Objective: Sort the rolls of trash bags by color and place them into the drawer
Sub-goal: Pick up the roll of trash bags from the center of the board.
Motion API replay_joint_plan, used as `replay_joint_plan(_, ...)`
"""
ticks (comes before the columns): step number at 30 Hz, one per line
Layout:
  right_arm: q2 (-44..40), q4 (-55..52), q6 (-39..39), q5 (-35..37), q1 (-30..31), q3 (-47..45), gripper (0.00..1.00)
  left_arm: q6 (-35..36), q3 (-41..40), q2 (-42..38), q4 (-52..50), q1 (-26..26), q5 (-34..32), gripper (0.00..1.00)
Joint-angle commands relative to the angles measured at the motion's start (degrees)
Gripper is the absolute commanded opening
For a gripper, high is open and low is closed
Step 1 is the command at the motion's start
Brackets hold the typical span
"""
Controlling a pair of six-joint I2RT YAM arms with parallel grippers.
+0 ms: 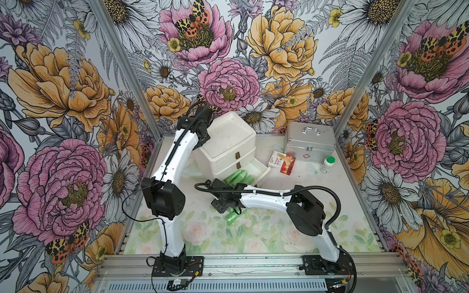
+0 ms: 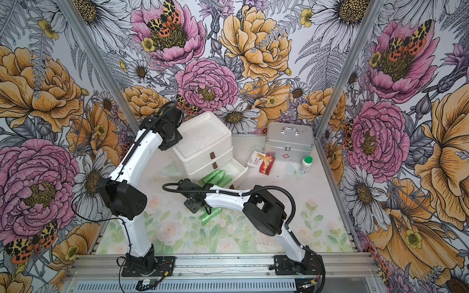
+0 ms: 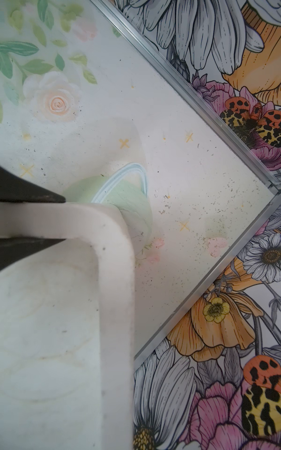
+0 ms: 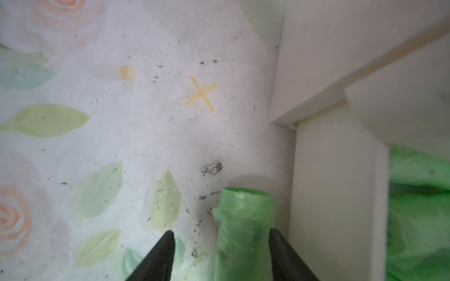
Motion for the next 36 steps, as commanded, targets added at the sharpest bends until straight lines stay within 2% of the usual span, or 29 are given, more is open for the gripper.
replay_joint_plan(1,3.97,-2.97,-0.25,-1.72,0.07,1.02,0.61,-1.3,-3.72,2.96,-7.33,-0.95,12.49,0.0)
replay_joint_plan(6,5.72,-4.0,-0.33,-2.47,0.01,3.08,0.57,-1.34,-3.91,2.8,-7.33,-0.98,12.31,0.0)
replay_joint_plan(18,7.47,-4.86,0.43,-2.53,-0.04,3.82,0.57,-1.43,-3.76,3.06,-7.29,-1.23,12.39,0.0)
replay_joint_plan(22,8.82,-5.43,1.46,-4.61,-0.85,4.34,0.57,-1.45,-3.7,3.09,-7.29,-1.21,12.45,0.0)
replay_joint_plan(24,8.82,-5.47,1.8,-5.01,-0.89,4.34,0.54,-1.4,-3.7,3.08,-7.33,-1.17,12.44,0.0)
replay_joint_plan(31,4.04,-5.47,3.95,-7.31,-0.82,4.64,0.24,-1.37,-3.98,3.15,-7.33,-1.15,12.31,0.0)
replay_joint_plan(36,-2.59,-5.47,5.56,-9.09,-0.99,5.04,0.19,-1.31,-3.87,3.22,-7.34,-1.14,12.34,0.0)
